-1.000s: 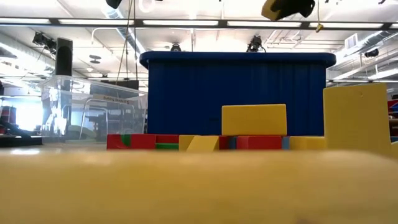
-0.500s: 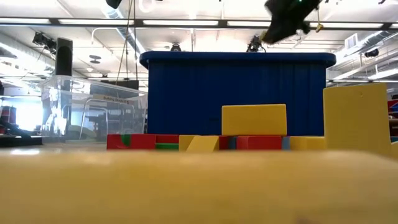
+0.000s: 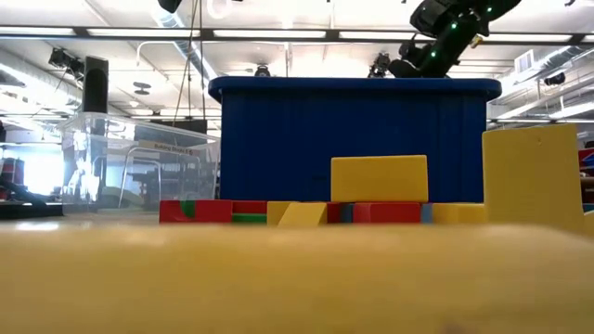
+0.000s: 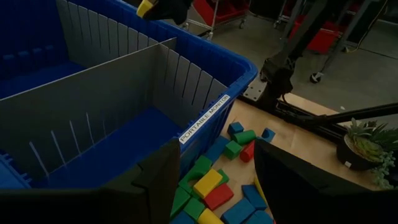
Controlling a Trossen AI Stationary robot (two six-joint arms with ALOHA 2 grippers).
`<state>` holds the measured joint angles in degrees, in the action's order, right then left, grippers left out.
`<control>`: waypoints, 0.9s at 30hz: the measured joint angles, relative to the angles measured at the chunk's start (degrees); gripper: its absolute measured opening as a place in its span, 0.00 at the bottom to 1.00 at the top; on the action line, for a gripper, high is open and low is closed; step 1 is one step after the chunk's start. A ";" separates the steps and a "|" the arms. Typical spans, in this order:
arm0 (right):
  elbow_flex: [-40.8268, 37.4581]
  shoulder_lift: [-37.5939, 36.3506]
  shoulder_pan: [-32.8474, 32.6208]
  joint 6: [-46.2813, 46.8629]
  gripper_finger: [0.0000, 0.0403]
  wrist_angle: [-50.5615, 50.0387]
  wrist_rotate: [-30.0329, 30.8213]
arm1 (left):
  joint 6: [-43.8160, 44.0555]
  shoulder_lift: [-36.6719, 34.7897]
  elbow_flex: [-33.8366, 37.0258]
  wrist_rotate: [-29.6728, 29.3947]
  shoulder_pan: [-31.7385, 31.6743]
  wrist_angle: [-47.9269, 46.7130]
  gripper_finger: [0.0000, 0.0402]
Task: Sort blocks
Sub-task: Put the yellow block into the blue bin
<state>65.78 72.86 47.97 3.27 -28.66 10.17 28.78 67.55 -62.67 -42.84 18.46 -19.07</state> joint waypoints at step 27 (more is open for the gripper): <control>-0.02 0.17 1.70 -0.04 0.36 -0.11 -1.18 | -0.01 0.00 0.00 0.01 0.01 0.00 0.53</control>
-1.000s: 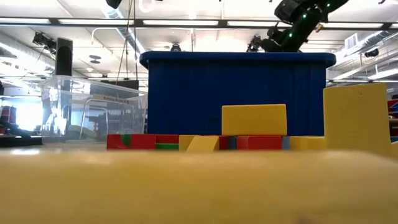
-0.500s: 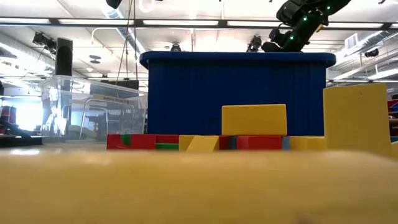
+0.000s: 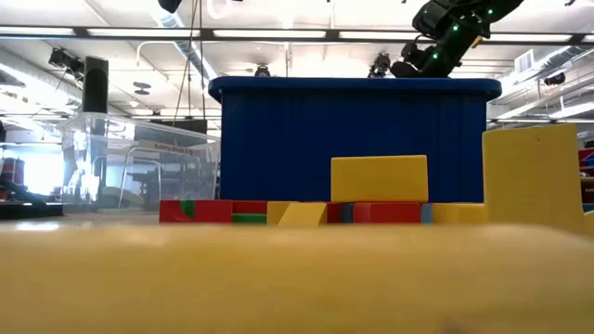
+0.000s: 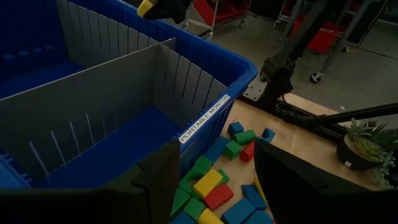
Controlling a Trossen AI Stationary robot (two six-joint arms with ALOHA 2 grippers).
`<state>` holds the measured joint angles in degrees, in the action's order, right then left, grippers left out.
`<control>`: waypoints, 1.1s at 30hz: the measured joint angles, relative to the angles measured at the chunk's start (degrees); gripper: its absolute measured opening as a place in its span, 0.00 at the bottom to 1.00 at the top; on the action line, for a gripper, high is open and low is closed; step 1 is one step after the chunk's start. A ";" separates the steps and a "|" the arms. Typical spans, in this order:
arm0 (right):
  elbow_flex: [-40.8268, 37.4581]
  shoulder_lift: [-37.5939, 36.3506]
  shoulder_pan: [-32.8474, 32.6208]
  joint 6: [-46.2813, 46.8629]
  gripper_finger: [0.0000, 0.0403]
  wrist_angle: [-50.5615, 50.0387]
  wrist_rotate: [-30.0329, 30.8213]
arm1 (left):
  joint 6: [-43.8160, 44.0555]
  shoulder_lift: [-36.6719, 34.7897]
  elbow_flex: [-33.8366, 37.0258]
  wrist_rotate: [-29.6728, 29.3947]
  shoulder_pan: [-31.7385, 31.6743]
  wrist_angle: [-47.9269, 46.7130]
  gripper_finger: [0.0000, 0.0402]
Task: Sort blocks
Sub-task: Put the yellow block into the blue bin
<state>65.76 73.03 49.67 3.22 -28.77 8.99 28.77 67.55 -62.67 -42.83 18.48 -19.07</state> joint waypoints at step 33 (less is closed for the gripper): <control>-0.07 -5.37 -3.80 -5.70 0.65 -4.07 -7.67 | 0.00 0.00 0.00 -0.02 -0.02 0.00 0.53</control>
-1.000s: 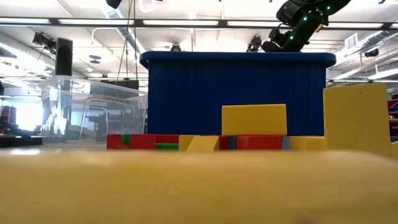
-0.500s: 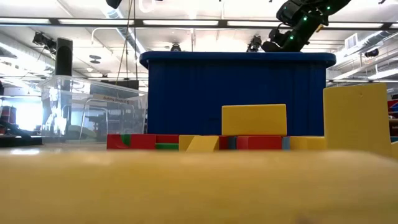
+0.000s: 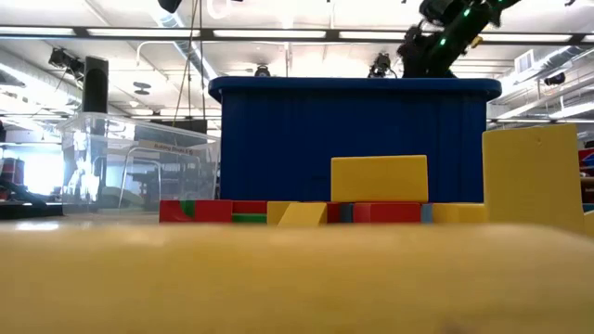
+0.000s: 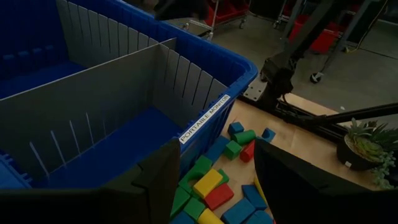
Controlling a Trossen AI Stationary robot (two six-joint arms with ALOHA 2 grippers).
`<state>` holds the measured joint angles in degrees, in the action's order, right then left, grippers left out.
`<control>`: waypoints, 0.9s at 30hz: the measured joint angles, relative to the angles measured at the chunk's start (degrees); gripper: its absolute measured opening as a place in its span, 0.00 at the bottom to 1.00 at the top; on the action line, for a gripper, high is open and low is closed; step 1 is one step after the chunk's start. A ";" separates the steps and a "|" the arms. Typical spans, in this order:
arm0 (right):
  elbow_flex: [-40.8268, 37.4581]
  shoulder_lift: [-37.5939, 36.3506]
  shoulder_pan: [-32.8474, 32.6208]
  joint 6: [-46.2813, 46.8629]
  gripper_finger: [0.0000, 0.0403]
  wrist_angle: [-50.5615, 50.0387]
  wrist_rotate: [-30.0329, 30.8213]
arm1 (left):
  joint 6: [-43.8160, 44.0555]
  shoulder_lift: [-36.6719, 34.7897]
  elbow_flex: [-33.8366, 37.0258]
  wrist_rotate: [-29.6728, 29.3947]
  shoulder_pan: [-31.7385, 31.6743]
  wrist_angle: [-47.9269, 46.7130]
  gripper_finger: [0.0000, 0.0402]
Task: Sort blocks
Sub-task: Put the yellow block into the blue bin
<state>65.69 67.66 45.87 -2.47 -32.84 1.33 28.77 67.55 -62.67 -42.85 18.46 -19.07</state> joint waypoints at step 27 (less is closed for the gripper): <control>-10.67 1.59 -72.46 46.60 0.53 -13.93 -1.69 | 0.02 -0.02 0.00 0.01 0.00 -0.02 0.53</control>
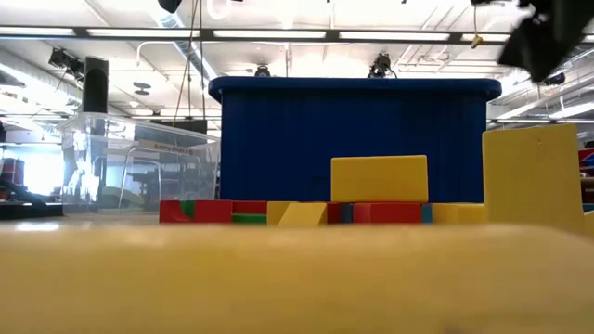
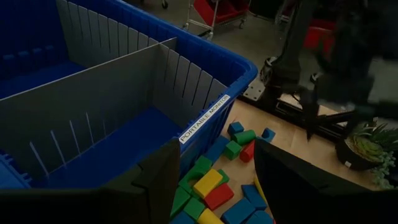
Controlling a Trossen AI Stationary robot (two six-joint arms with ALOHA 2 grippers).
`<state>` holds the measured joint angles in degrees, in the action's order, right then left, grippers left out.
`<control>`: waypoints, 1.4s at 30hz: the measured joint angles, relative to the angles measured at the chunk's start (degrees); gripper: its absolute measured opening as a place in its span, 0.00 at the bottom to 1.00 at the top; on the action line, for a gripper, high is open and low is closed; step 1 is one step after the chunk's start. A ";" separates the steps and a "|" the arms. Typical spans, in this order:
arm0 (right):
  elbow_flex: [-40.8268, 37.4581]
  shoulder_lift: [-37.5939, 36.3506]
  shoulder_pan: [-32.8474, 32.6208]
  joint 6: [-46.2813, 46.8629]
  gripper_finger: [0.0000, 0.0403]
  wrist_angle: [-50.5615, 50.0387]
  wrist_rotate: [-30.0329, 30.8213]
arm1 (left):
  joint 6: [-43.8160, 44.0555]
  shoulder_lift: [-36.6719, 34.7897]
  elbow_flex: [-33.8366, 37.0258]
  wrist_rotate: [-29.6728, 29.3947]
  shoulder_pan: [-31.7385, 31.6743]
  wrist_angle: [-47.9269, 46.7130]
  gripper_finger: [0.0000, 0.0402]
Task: Sort blocks
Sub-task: Put the yellow block into the blue bin
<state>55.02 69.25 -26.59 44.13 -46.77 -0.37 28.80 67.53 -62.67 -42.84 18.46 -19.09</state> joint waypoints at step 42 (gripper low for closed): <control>-3.08 27.02 -1.90 17.20 0.33 5.66 5.76 | -0.02 0.00 0.02 0.01 0.02 0.44 0.53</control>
<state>51.94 96.27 -28.49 61.33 -41.11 5.39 28.78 67.53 -62.65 -42.83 18.48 -18.65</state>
